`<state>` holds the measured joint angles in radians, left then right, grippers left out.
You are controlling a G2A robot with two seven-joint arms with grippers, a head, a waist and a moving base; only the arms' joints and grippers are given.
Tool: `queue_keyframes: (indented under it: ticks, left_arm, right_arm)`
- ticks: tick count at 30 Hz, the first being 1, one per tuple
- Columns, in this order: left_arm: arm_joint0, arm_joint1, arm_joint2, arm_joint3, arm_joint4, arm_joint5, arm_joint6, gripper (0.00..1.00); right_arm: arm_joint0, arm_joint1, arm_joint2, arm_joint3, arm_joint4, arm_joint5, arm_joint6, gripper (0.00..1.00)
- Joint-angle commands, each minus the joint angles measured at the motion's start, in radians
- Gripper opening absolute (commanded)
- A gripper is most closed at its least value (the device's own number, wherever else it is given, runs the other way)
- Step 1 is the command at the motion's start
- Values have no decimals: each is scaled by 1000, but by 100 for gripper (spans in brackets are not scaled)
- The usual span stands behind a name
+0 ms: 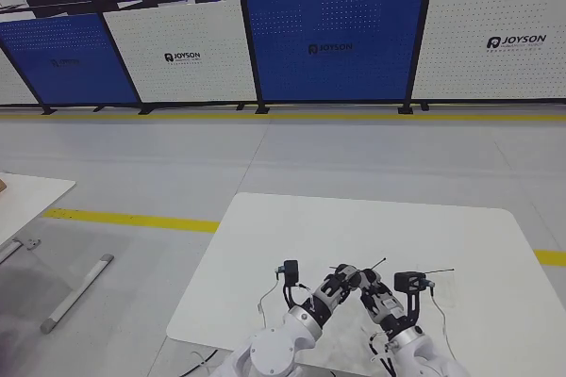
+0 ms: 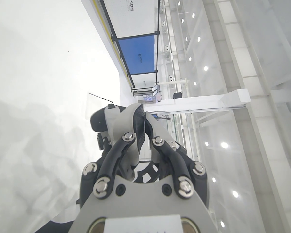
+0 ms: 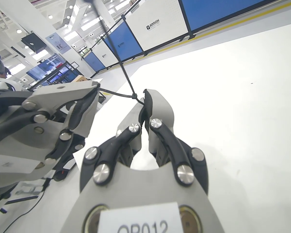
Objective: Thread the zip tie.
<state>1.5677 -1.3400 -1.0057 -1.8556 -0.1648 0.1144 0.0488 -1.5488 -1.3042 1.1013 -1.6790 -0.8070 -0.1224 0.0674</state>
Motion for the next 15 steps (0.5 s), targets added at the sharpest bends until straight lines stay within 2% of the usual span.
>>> queue_keyframes:
  ticks: [1, 15]
  left_arm:
    - [0, 0, -1, 0, -2, -1, -1, 0]
    - [17, 4, -9, -37, -15, -29, -9, 0]
  right_arm:
    - [3, -1, -2, 5, 2, -2, 0, 0]
    - [23, -4, -10, 40, 11, -12, 13, 0]
